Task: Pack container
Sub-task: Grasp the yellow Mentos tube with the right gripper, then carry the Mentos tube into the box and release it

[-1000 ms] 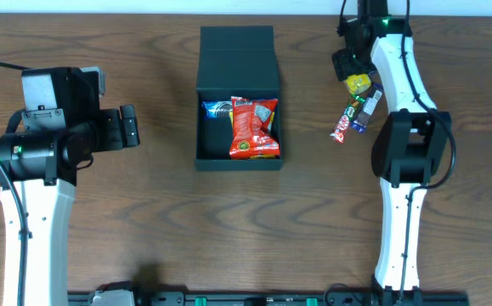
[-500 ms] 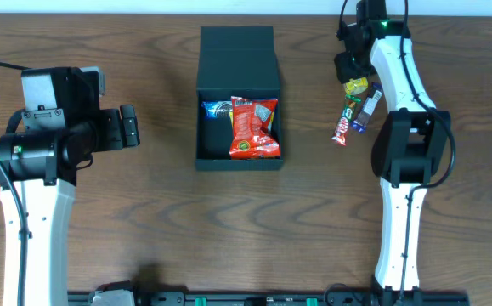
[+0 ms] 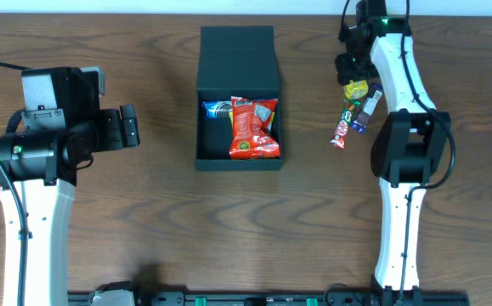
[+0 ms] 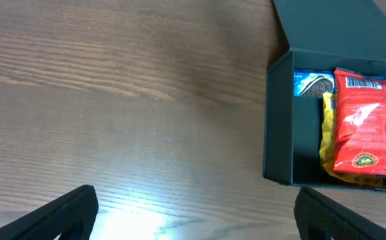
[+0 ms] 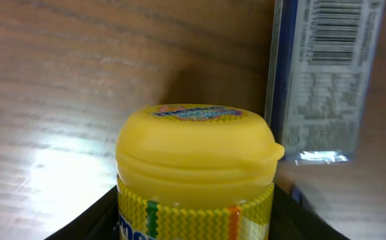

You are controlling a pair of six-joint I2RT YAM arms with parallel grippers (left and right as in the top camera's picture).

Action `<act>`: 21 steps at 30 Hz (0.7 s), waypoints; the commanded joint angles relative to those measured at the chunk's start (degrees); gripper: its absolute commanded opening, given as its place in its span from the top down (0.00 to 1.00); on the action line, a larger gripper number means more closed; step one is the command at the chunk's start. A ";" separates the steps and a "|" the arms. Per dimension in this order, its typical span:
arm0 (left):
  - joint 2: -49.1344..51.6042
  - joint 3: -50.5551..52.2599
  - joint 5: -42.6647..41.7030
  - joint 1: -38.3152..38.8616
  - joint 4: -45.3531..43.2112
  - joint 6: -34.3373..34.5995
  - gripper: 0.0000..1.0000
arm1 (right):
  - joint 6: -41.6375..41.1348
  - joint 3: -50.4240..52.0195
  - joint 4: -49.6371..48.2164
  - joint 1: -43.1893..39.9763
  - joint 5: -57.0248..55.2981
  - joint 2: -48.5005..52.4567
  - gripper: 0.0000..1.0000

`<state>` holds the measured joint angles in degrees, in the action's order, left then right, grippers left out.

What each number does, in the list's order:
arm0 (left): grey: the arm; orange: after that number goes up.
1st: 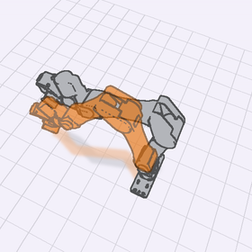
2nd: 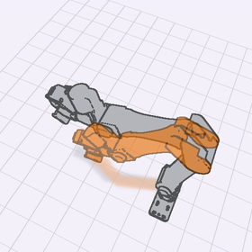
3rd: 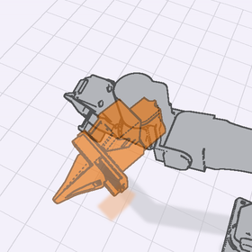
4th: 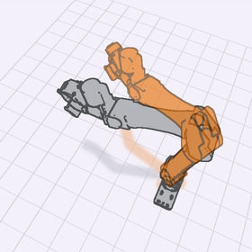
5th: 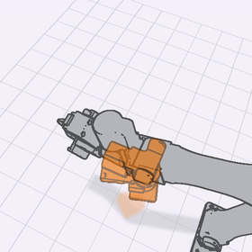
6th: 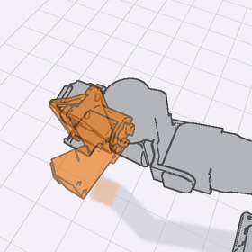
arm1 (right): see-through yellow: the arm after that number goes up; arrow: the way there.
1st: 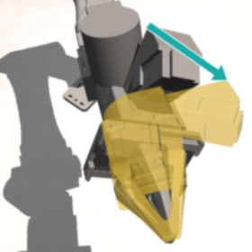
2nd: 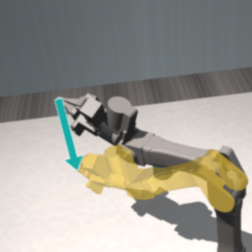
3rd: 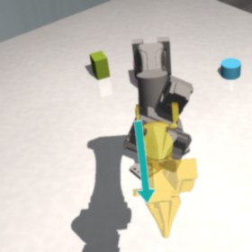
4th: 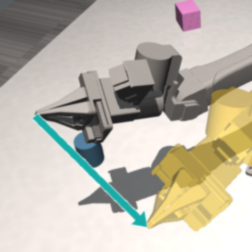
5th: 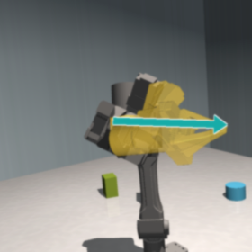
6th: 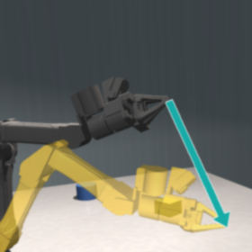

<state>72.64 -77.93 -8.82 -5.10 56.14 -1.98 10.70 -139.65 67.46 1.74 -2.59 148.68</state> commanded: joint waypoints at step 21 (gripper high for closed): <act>0.22 -0.55 -0.02 -0.13 0.31 -0.63 0.05 | -23.65 -9.31 18.21 22.95 13.20 -12.66 0.83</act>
<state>72.64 -77.93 -8.82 -5.10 56.36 -1.96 -5.69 -150.08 84.97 21.85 6.11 136.86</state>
